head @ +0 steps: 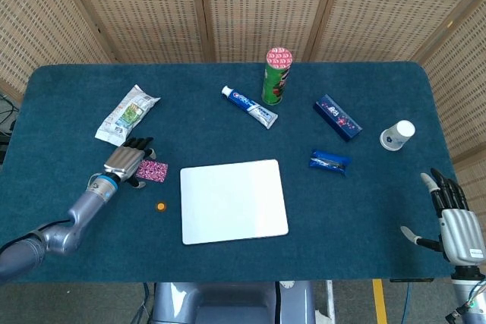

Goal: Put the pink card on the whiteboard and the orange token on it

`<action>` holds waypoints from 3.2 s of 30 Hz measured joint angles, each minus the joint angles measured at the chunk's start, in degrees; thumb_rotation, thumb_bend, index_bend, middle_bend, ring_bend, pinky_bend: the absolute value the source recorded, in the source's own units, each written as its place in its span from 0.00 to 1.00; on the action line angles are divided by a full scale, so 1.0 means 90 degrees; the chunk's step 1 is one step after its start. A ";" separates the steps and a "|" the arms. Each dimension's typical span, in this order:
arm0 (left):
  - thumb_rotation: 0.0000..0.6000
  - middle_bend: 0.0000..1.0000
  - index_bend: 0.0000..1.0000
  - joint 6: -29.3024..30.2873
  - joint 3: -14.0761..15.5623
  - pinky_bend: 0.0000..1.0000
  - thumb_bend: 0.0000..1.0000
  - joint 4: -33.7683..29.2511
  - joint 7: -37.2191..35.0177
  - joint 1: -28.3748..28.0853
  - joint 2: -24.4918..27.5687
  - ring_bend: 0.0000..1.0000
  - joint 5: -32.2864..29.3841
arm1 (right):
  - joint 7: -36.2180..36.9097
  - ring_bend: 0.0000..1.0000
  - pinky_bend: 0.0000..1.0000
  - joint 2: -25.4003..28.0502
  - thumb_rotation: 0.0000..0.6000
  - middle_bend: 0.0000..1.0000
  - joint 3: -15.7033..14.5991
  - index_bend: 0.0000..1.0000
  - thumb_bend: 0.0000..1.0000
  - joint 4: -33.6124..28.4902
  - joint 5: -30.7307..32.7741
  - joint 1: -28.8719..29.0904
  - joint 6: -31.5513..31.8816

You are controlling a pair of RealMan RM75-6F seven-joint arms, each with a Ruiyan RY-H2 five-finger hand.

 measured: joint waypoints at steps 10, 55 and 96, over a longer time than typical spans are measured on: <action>1.00 0.00 0.45 0.0110 0.0054 0.00 0.30 0.0133 0.0110 0.0001 -0.0151 0.00 -0.0176 | 0.0029 0.00 0.00 -0.0001 1.00 0.00 0.0001 0.00 0.05 0.0007 -0.0004 0.0002 0.0004; 1.00 0.00 0.43 0.1228 -0.0170 0.00 0.25 -0.2838 0.2006 -0.0648 0.0283 0.00 -0.0784 | 0.0199 0.00 0.00 0.0057 1.00 0.00 -0.0008 0.00 0.05 -0.0002 0.0026 0.0036 -0.0095; 1.00 0.00 0.38 0.2378 0.1428 0.00 0.31 -0.1861 -0.0091 0.0705 0.0505 0.00 0.1865 | 0.0163 0.00 0.00 0.0075 1.00 0.00 -0.0012 0.00 0.05 -0.0062 0.0028 0.0036 -0.0089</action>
